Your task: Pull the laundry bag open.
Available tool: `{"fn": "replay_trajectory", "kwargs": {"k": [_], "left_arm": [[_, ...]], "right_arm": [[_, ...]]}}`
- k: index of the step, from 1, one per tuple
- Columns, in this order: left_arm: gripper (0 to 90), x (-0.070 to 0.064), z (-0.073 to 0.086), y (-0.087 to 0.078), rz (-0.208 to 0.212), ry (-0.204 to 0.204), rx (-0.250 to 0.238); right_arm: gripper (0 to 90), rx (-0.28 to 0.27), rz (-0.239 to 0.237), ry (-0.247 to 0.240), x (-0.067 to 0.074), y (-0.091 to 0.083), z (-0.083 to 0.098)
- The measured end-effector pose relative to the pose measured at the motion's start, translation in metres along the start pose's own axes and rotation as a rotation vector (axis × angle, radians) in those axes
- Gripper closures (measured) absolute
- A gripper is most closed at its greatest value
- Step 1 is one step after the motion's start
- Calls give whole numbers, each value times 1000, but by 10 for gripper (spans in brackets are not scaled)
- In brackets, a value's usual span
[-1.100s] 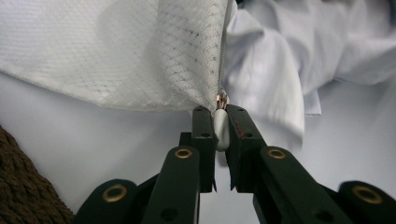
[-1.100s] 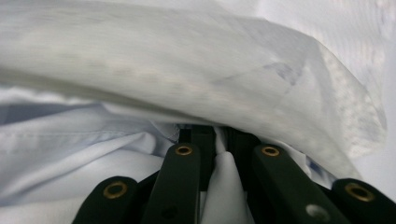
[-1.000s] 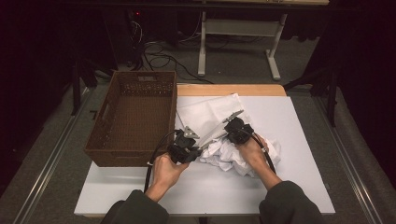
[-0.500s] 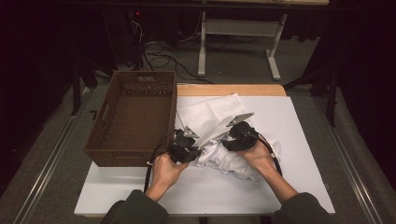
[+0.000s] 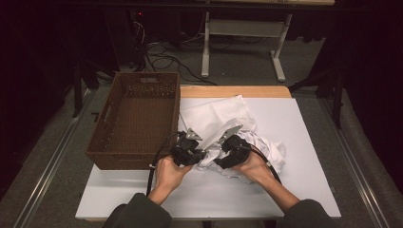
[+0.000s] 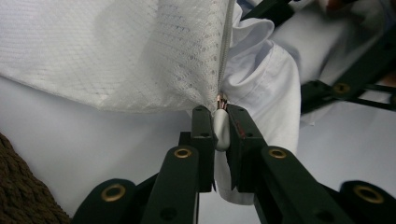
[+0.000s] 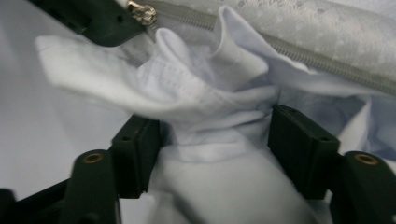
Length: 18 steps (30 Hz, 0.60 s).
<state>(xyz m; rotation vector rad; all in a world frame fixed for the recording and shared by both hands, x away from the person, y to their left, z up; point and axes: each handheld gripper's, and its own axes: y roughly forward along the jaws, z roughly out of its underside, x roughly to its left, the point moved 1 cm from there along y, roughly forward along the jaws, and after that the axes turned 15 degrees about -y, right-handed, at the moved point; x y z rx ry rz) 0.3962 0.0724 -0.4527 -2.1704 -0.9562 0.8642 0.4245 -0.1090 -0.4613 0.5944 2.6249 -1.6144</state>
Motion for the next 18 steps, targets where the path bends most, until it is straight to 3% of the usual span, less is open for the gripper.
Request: {"fn": "replay_trajectory", "kwargs": {"k": [3,6,9,13,16,18], "left_arm": [[819,-1,0,0,1,4,4],[819,-1,0,-1,11,0,-2],[820,-1,0,-2,13,3,-9],[821,-2,0,-2,6,10,-8],[823,-3,0,-4,2,10,-18],[823,-3,1,-4,3,8,-18]], "right_arm": [[682,-11,8,-11,-2,3,-3],[831,-36,-25,28,-8,2,-3],[873,-25,-29,40,-18,2,-5],[881,-18,27,86,-31,3,-8],[880,47,83,113,-38,13,-8],[878,77,95,138,-45,19,-6]]}}
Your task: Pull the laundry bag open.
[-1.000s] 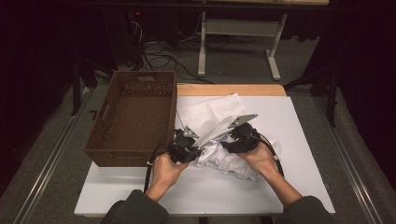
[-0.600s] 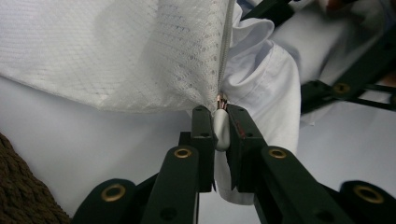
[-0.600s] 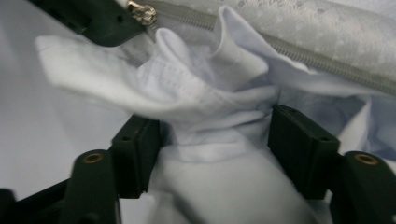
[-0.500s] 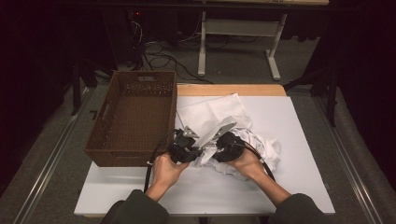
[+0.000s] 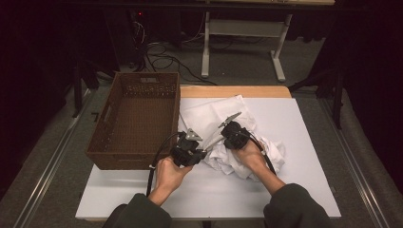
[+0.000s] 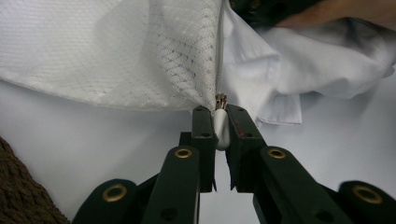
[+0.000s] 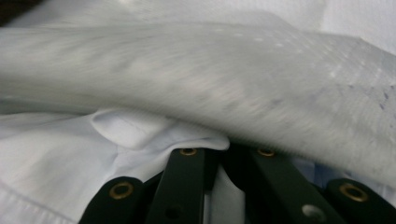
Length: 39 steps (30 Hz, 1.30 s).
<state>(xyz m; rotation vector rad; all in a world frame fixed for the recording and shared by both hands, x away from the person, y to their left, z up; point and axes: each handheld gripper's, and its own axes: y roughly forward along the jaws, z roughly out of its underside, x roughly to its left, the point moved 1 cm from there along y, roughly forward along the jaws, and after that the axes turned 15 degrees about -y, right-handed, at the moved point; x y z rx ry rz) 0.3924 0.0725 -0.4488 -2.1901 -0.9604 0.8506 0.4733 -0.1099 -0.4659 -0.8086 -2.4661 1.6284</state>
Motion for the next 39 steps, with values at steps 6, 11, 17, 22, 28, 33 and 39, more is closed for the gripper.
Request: {"fn": "replay_trajectory", "kwargs": {"k": [6,11,17,22,28,33,39], "left_arm": [[821,1,0,2,5,-7,11],[819,5,0,2,-3,-15,8],[819,4,0,3,-6,-16,5],[819,2,1,4,-7,-10,8],[819,2,2,7,-14,3,18],[821,1,3,5,-9,-1,21],[822,-5,0,-1,0,20,3]], "right_arm": [[738,7,17,40,-5,4,2],[533,-39,-13,10,6,-20,3],[434,-93,-58,-71,30,-46,13],[396,-58,-55,-135,41,-33,12],[589,-16,-77,-90,31,-4,7],[814,-41,-76,-95,27,-4,5],[826,-85,-22,19,5,-12,-1]]}}
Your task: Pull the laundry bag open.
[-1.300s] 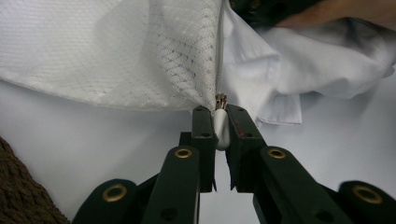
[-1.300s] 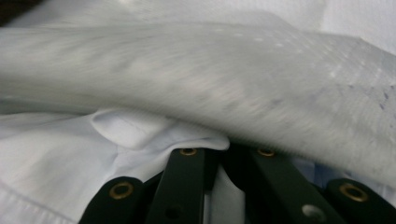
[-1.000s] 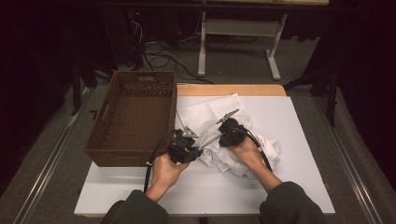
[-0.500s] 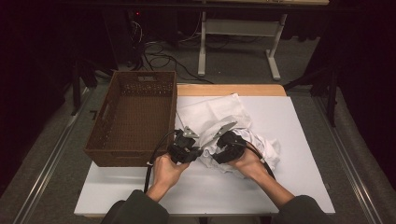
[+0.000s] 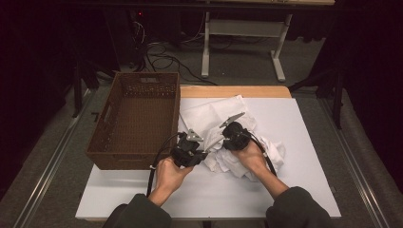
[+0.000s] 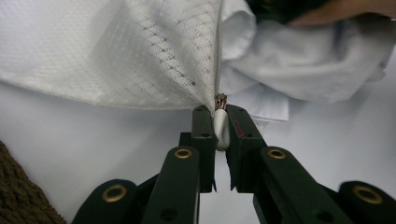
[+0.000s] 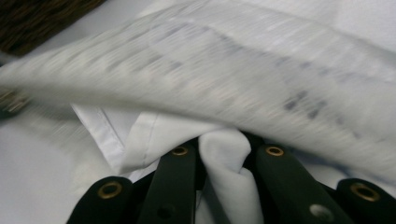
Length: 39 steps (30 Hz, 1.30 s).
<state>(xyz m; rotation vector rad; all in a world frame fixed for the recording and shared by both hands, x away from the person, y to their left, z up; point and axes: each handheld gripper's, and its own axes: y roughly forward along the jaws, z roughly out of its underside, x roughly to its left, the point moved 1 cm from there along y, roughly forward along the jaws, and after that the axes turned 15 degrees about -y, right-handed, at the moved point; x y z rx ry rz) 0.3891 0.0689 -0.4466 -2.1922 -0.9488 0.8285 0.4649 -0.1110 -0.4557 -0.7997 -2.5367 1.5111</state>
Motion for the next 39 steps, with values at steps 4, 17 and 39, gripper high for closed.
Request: {"fn": "replay_trajectory", "kwargs": {"k": [4,17,39], "left_arm": [[822,1,0,2,-8,4,5],[810,6,3,8,-30,-10,25],[815,2,2,8,-31,5,24]], "right_arm": [[811,27,75,16,-8,11,-1],[441,0,25,-42,17,-29,11],[734,-23,17,68,-4,6,-2]]}}
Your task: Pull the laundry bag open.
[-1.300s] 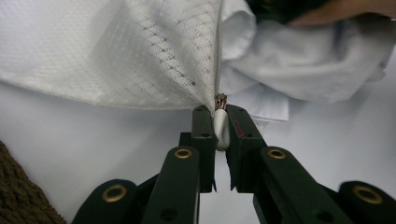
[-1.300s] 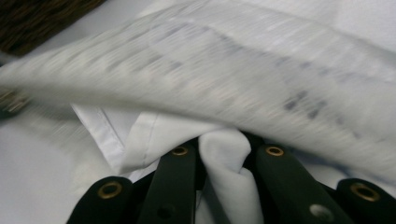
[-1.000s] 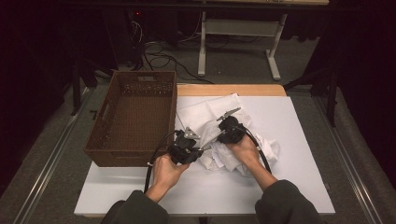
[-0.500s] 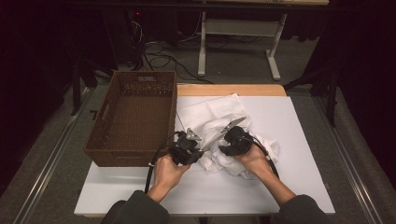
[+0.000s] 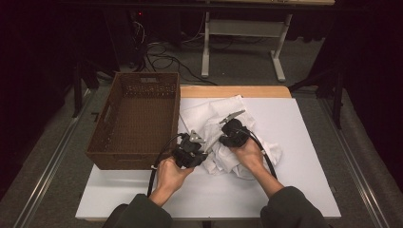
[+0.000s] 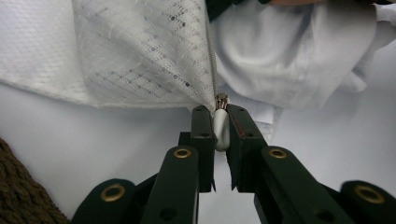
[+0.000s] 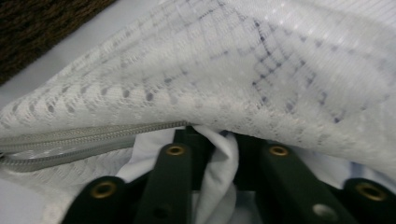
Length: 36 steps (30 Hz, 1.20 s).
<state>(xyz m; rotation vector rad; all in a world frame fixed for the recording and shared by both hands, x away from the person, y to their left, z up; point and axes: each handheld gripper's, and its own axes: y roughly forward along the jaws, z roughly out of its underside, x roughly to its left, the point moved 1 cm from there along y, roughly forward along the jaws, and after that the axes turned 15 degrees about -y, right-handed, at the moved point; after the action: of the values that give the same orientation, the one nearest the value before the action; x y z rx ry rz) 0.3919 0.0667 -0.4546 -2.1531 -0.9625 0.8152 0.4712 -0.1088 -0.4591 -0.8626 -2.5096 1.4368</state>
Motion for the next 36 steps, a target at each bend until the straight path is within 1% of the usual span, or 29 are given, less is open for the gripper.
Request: {"fn": "replay_trajectory", "kwargs": {"k": [1,3,5,6,7,9,11,13,14,15,16,18,19,20,21,22,24,26,27,28,29,30,33,34,36], "left_arm": [[814,1,0,0,-6,1,3],[814,4,0,1,-18,-14,4],[813,5,0,2,-24,-16,13],[813,6,-1,3,-26,-20,16],[812,6,-1,4,-29,-20,20],[812,7,0,6,-33,-28,23],[812,6,0,6,-31,-29,21],[813,5,0,4,-27,-24,12],[812,5,0,4,-23,-24,9],[812,4,0,4,-21,-23,7],[812,5,0,4,-18,-22,8],[812,5,0,4,-14,-21,11],[812,5,0,6,-10,-12,23],[812,4,2,9,-10,-11,39],[812,3,2,12,-17,-1,54],[812,3,3,15,-23,6,66],[814,1,3,15,-25,10,71],[816,-1,3,13,-22,17,69],[817,-1,3,12,-21,15,63],[817,0,3,12,-20,15,60],[818,2,2,12,-19,10,64],[818,3,2,12,-24,9,63],[816,7,2,12,-48,9,64],[816,7,3,12,-52,9,64],[814,7,3,13,-56,12,64]], "right_arm": [[681,-14,-5,-13,0,-2,2],[593,-18,-10,-27,4,-10,3],[514,-23,18,-71,11,-25,6],[484,-36,29,-93,16,-35,9],[469,-49,23,-101,19,-42,12],[445,-55,13,-117,25,-51,18],[411,-34,0,-127,29,-51,22],[397,14,-10,-129,30,-41,24],[406,29,-12,-142,29,-33,25],[447,43,-24,-145,29,-25,25],[516,57,-27,-147,29,-20,24],[700,63,37,-220,29,-12,21],[767,49,50,-225,29,-10,19],[818,36,50,-220,28,-10,17],[840,11,65,-227,27,-13,15],[848,-11,86,-221,28,-14,13],[853,-12,112,-226,26,-18,10],[854,-9,136,-212,22,-21,5],[854,-15,144,-198,20,-20,4],[854,-10,159,-201,17,-18,2],[853,-10,192,-200,15,-15,1],[850,6,219,-195,12,-7,1],[811,45,209,-158,8,8,2],[786,56,195,-151,9,9,2],[705,49,157,-146,11,6,2]]}}
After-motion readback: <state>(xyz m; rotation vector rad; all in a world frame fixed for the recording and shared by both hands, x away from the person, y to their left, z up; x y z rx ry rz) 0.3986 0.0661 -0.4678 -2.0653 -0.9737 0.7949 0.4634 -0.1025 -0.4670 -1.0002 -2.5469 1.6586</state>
